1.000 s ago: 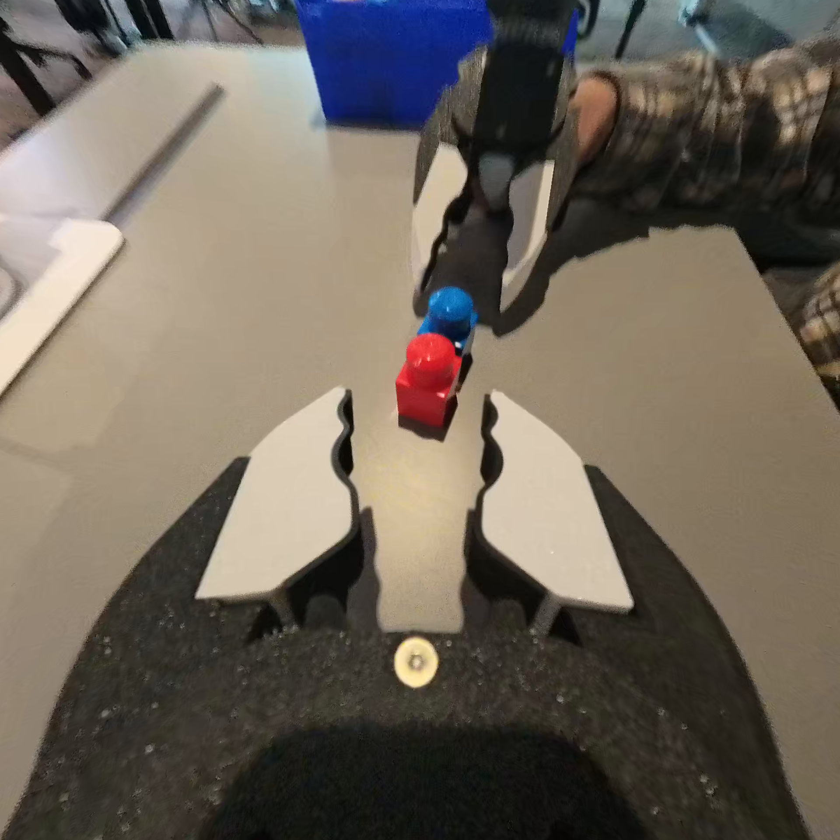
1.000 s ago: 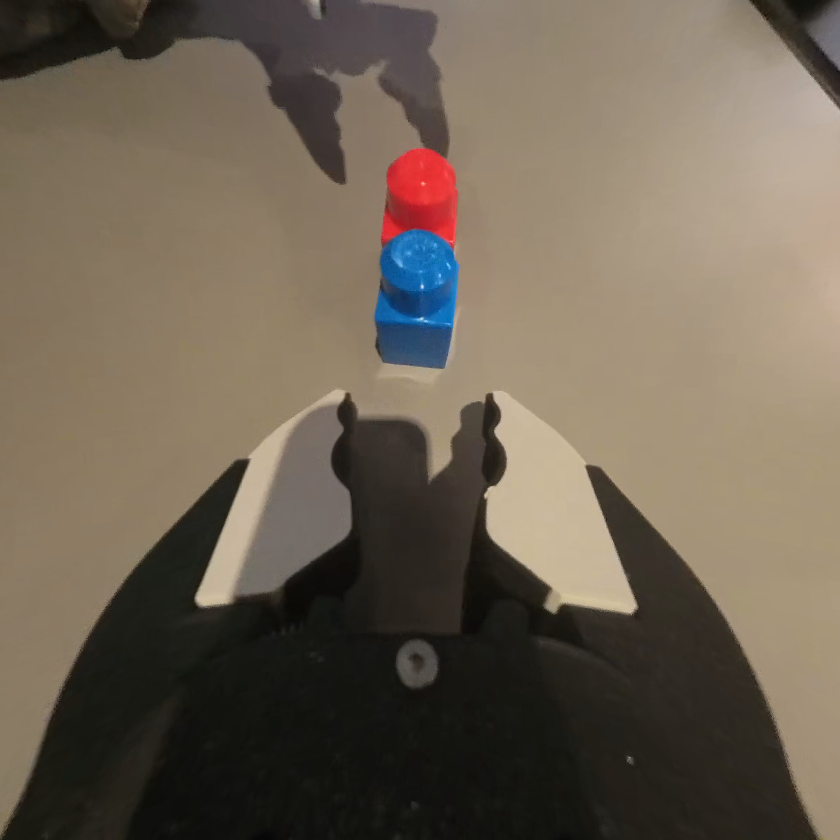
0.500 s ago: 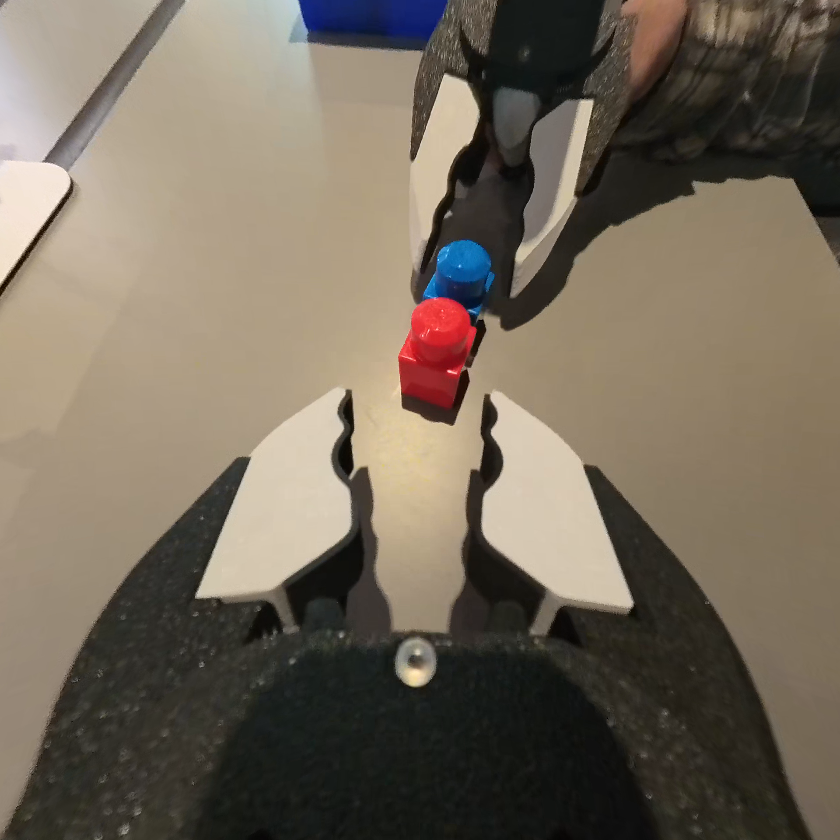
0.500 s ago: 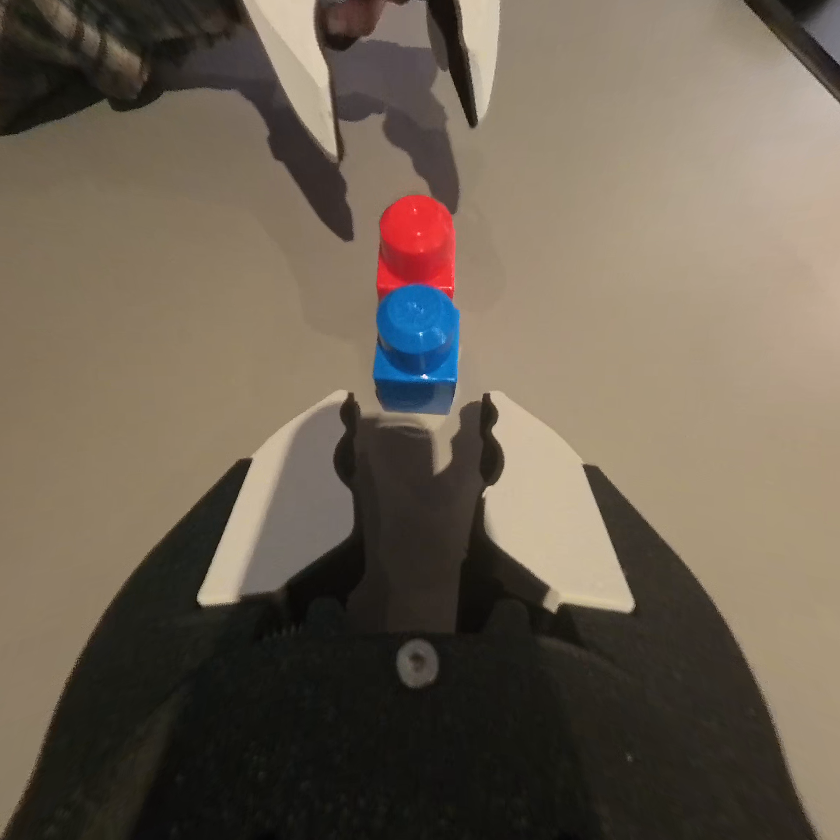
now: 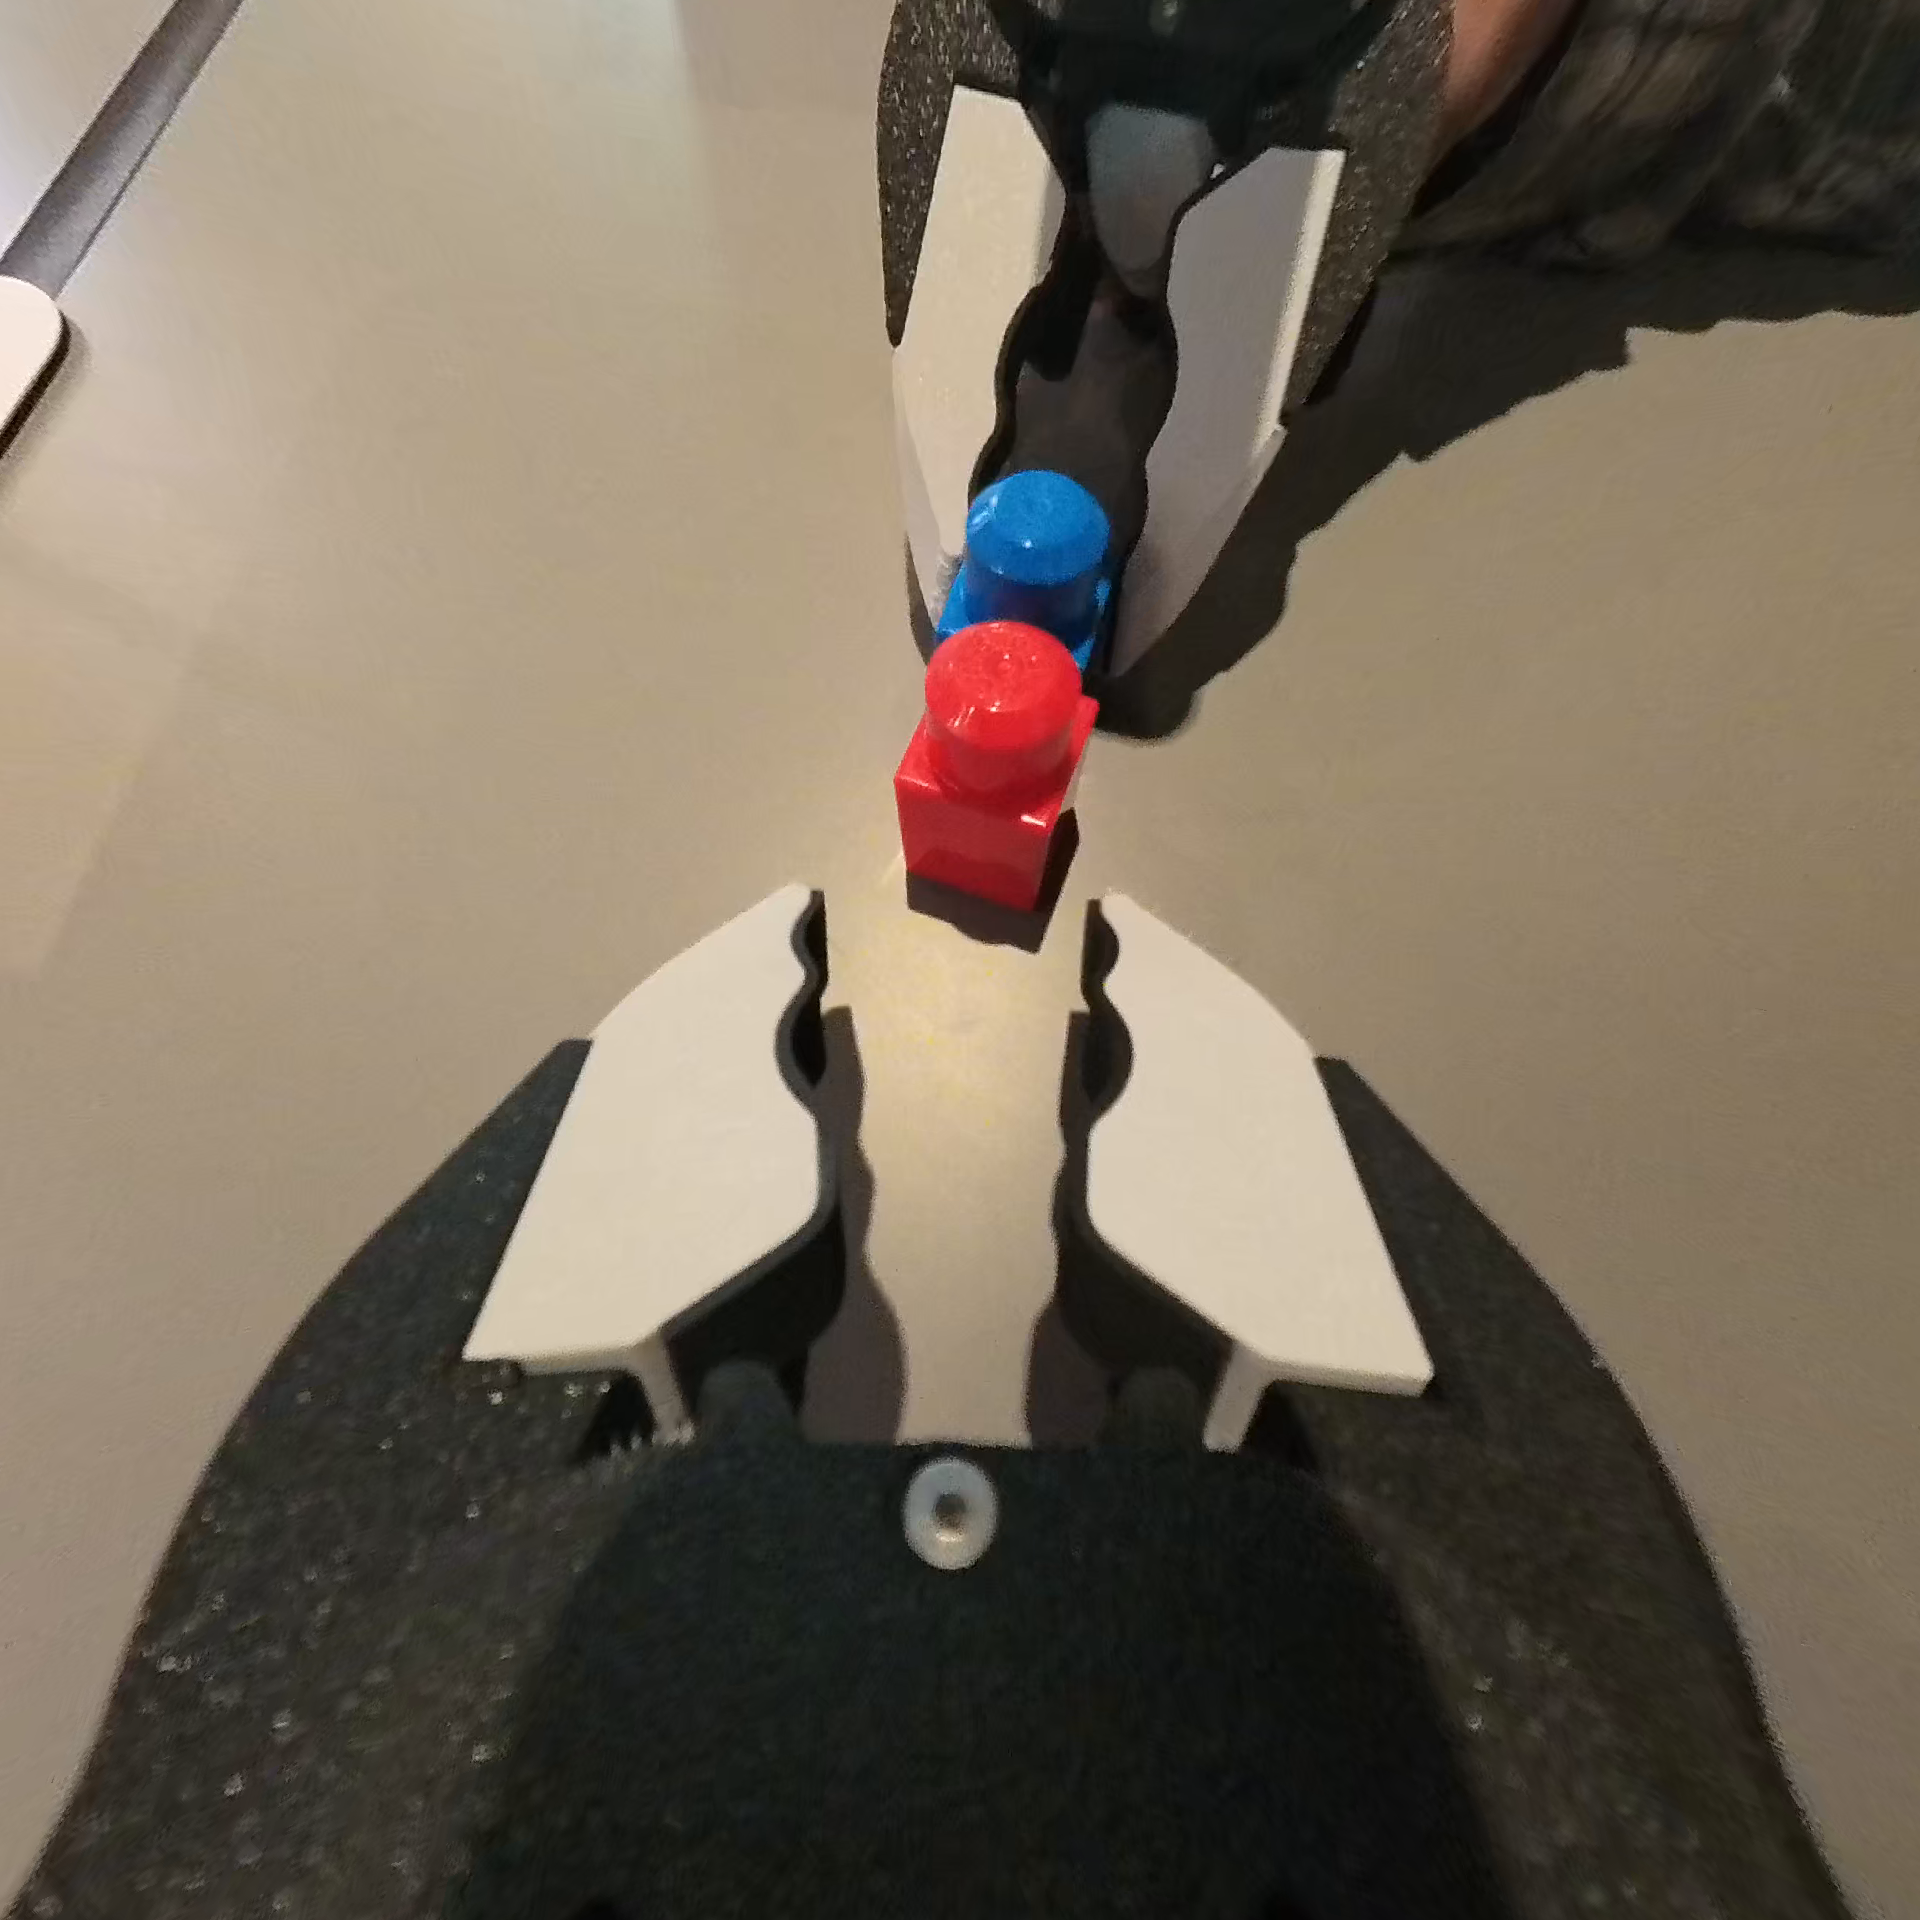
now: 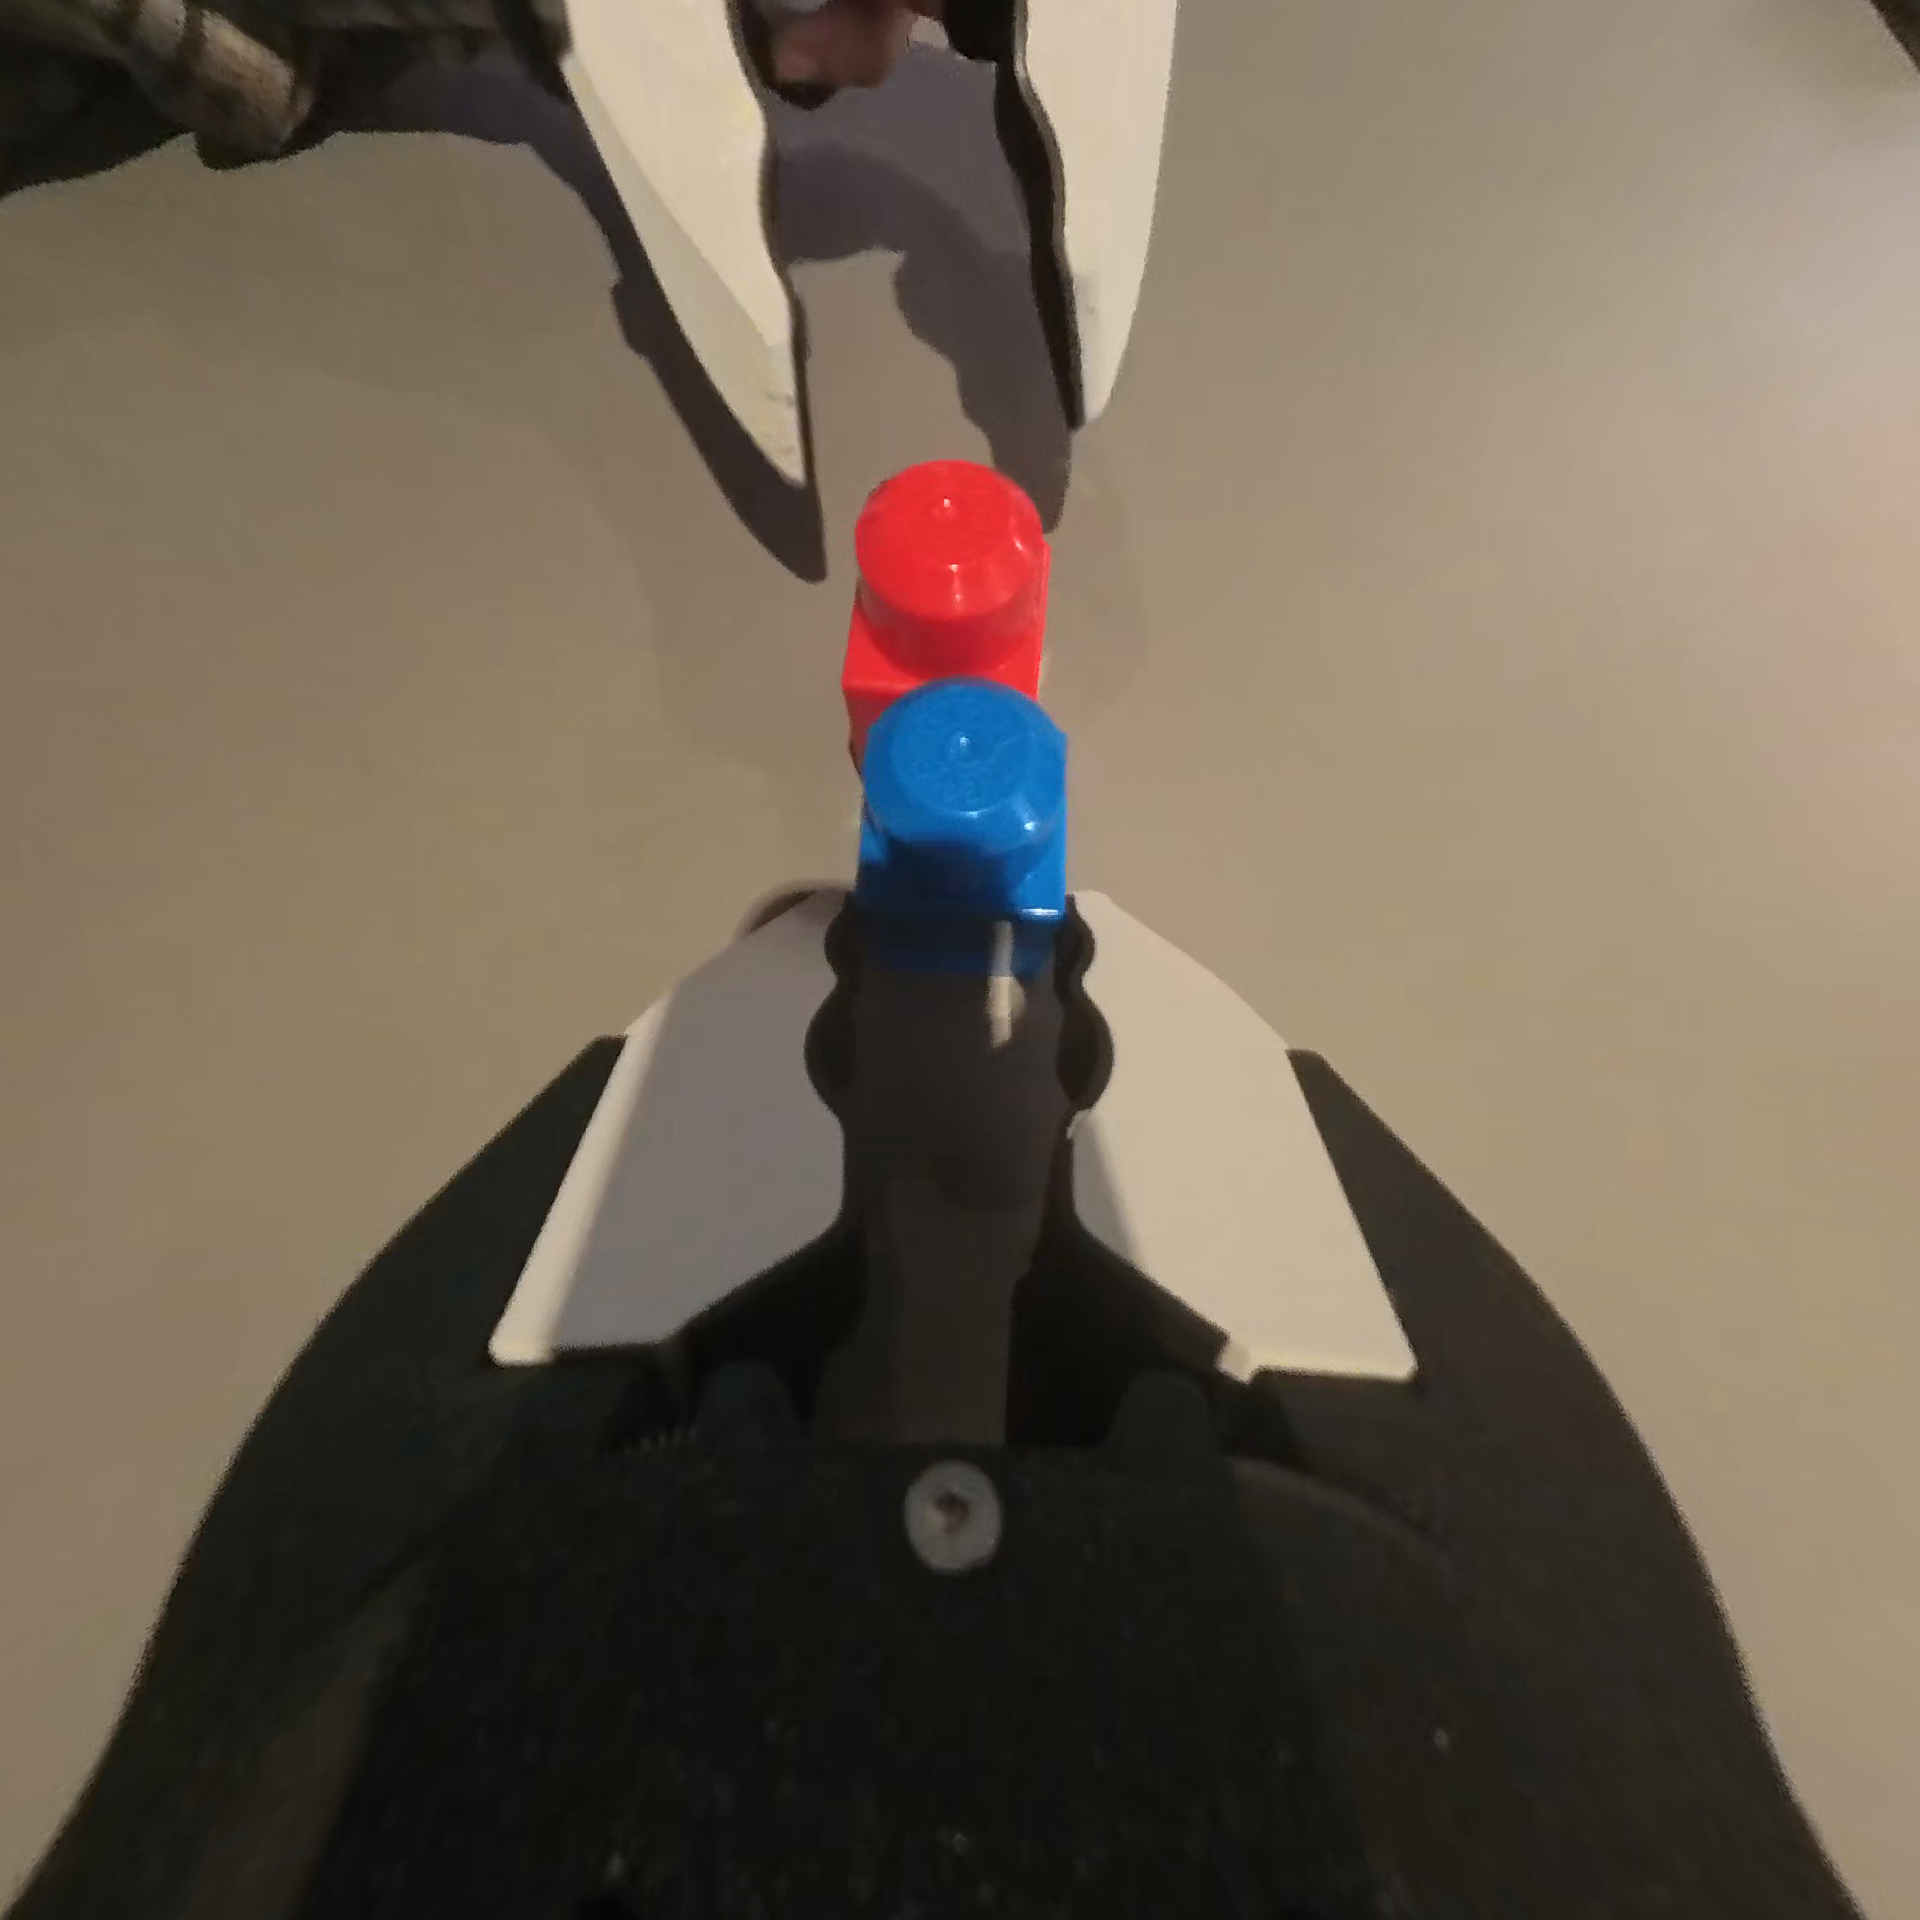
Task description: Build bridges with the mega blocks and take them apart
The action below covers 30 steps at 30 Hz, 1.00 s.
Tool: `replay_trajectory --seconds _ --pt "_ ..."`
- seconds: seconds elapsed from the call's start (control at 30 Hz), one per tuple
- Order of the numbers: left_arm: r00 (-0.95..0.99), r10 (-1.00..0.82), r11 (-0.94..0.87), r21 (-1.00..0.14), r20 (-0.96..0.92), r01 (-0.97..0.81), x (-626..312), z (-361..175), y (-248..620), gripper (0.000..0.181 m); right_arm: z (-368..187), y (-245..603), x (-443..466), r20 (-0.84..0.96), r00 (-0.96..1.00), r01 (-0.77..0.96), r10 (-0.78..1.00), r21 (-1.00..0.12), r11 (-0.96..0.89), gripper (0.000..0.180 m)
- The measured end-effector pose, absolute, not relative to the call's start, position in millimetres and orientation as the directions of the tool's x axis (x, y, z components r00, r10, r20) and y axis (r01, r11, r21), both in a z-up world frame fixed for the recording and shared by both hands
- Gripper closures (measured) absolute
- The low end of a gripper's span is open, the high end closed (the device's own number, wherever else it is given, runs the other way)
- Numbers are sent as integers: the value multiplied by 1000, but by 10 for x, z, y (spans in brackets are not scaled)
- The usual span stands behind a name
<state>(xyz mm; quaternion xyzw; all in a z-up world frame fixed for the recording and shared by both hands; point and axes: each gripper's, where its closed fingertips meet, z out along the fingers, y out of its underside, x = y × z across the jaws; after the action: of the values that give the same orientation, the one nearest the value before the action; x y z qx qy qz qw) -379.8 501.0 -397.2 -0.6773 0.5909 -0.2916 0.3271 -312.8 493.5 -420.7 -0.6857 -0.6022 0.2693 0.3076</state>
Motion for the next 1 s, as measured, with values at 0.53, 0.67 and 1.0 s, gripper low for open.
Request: replay_trajectory --seconds 0.53,0.67,1.0 --pt "144 -988 -137 -731 54 -669 -3645 -4110 4912 177 -4210 4954 -3159 10 64 665 998 -746 -35 144" --pt "152 -987 -146 -728 59 -670 -3637 -4129 4909 177 -4211 4964 -3154 20 54 667 998 -745 -21 144" --pt "158 -985 -155 -717 63 -680 -3628 -4168 4920 169 -4255 4964 -3173 23 -9 687 1000 -726 23 143"
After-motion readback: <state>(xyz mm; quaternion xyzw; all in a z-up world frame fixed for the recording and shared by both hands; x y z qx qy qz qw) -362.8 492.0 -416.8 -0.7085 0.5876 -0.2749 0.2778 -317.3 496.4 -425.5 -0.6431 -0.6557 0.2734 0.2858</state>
